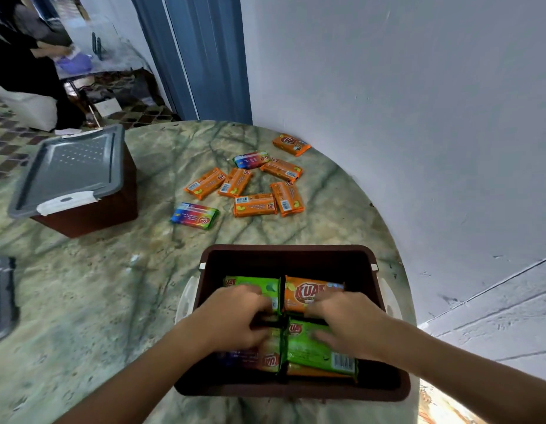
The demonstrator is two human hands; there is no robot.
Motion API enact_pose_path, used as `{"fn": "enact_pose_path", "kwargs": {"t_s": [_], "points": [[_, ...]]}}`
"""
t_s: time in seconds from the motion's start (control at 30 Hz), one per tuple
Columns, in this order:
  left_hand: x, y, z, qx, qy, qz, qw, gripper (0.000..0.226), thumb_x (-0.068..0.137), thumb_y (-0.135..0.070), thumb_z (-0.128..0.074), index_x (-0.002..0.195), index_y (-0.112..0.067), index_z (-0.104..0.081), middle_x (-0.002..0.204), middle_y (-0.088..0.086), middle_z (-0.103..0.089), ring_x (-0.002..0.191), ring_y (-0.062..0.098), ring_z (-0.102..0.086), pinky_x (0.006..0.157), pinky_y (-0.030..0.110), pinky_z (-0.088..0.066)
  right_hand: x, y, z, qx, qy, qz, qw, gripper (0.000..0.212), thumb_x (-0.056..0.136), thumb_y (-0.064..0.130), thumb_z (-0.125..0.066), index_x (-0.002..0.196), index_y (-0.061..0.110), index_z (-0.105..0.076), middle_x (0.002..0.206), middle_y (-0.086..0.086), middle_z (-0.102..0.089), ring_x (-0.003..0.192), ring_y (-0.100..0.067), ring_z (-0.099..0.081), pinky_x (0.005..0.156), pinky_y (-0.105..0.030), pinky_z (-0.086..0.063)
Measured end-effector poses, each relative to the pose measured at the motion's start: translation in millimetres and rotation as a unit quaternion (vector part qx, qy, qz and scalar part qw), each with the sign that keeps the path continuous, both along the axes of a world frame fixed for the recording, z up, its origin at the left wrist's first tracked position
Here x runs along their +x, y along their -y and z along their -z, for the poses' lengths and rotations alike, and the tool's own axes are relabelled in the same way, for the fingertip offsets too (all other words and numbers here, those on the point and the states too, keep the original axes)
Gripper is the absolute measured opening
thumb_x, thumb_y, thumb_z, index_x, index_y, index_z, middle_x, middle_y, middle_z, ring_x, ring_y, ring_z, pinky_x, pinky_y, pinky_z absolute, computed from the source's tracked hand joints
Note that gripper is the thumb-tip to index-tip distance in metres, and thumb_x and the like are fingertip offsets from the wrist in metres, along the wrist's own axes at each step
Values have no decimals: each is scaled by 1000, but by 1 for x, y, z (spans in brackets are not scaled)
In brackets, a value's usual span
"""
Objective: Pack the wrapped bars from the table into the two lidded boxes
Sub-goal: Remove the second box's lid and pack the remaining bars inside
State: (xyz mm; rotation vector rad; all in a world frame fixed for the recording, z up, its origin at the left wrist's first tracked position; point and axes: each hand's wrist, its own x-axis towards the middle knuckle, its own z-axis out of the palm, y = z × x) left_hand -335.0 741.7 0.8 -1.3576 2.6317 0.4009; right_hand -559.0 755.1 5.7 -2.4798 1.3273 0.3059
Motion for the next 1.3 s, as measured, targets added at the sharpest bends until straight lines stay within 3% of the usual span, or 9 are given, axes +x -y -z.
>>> {"fn": "enact_pose_path", "kwargs": {"t_s": [0.2,0.4,0.57,0.73,0.83,0.97,1.03,1.17,1.3], "points": [[-9,15,16,-114,114,15,987,65,27,-31,-88,87,-17,-69,83,5,-64,70,23,-63,42,31,-47,15,14,12,-73,-96,59,991,63,86,16,-59,143,14,-33,132,-11,-46,118,-33,-46,78,-39,-48],[-25,23,18,-99,149,6,984,75,80,-28,-71,140,-11,-31,136,17,-40,121,33,-43,76,39,-48,22,28,33,-116,-157,25,980,77,78,36,-74,138,6,-36,127,-17,-46,111,-35,-49,78,-40,-47],[-14,24,32,-132,142,44,980,70,43,-37,-88,103,-12,-63,95,11,-63,81,27,-61,46,33,-46,29,30,45,-206,-169,-41,963,54,63,29,-80,109,7,-63,99,-13,-57,86,-31,-53,68,-42,-45],[-14,18,39,-300,95,83,946,35,74,-21,-57,106,-8,-64,111,15,-57,99,34,-50,75,50,-47,22,30,51,-327,-136,-94,930,70,70,32,-74,132,7,-53,132,-19,-49,120,-37,-43,98,-63,-35],[-13,18,39,-333,110,40,936,73,70,-35,-63,135,-6,-45,146,22,-30,132,42,-29,96,69,-35,18,28,45,-322,-176,-53,929,109,66,54,-70,149,1,-23,157,-22,-18,142,-44,-21,105,-74,-14],[-10,25,46,-260,192,-20,946,137,60,-61,-74,148,-10,18,155,23,17,142,50,1,102,78,-8,20,36,50,-258,-178,16,950,148,55,81,-65,148,4,22,158,-24,7,142,-51,-4,105,-74,-12],[-12,26,52,-257,196,-29,946,136,65,-58,-72,145,-8,26,155,24,12,140,51,-10,101,76,-15,22,37,53,-242,-172,25,955,149,55,82,-64,147,5,24,158,-21,-1,141,-48,-15,105,-72,-15],[-14,27,51,-252,181,-14,951,122,62,-54,-74,148,-10,1,154,22,-5,133,50,-27,98,74,-23,25,36,53,-234,-151,41,959,145,56,77,-68,150,9,18,158,-20,-8,139,-47,-17,106,-72,-11],[-13,26,47,-237,195,-14,952,122,68,-60,-69,147,-15,12,155,22,11,138,50,-16,101,76,-15,28,29,39,-201,-98,57,973,136,51,64,-79,154,12,-6,157,-24,-17,141,-50,-16,107,-72,-15]]}}
